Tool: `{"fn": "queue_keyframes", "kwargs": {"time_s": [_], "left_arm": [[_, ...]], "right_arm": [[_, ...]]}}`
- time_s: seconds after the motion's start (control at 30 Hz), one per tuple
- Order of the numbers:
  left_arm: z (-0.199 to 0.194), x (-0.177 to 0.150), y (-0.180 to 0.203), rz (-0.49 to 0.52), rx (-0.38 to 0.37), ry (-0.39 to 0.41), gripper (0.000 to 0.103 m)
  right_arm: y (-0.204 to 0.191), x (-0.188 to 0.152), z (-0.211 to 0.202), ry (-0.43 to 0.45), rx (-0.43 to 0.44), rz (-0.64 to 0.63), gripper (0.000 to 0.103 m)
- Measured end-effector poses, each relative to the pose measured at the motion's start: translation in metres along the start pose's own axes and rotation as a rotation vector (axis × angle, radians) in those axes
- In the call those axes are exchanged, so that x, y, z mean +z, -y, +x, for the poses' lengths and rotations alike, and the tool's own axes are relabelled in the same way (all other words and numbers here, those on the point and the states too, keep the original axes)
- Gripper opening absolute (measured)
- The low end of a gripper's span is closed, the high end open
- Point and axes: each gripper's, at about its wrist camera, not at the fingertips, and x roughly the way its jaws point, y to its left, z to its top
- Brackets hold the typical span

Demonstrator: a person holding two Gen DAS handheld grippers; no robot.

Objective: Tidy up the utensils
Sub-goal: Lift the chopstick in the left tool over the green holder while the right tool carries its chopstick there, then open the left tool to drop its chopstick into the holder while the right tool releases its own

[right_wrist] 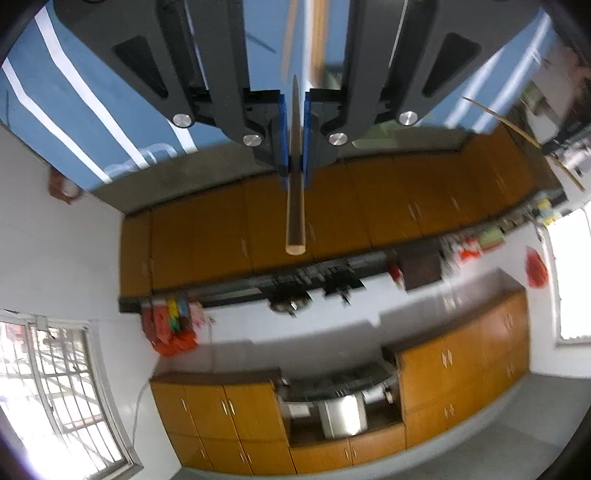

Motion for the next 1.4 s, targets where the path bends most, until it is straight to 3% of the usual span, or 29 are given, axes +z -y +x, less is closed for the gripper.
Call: {"fn": "queue_keyframes", "kwargs": {"time_s": [0.13, 0.27, 0.6, 1.03, 1.23, 1.4], "left_arm": [[-0.010, 0.032, 0.017, -0.013, -0.082, 0.070, 0.007], [-0.010, 0.042, 0.038, -0.005, -0.144, 0.102, 0.007], [0.040, 0.015, 0.069, 0.009, -0.231, -0.033, 0.007], [0.074, -0.009, 0.069, -0.008, -0.193, -0.140, 0.007], [0.067, -0.007, 0.069, -0.014, -0.195, -0.130, 0.008], [0.057, -0.003, 0.066, -0.032, -0.197, -0.101, 0.023]], "right_arm": [[-0.019, 0.030, -0.002, 0.057, 0.100, 0.015, 0.008], [-0.037, 0.035, 0.004, 0.070, 0.144, -0.012, 0.008], [-0.046, 0.007, 0.048, -0.032, 0.143, -0.024, 0.008], [-0.049, -0.017, 0.075, -0.125, 0.144, -0.024, 0.010], [-0.051, -0.017, 0.070, -0.116, 0.144, -0.023, 0.022], [-0.044, -0.016, 0.051, -0.085, 0.136, -0.019, 0.026]]}}
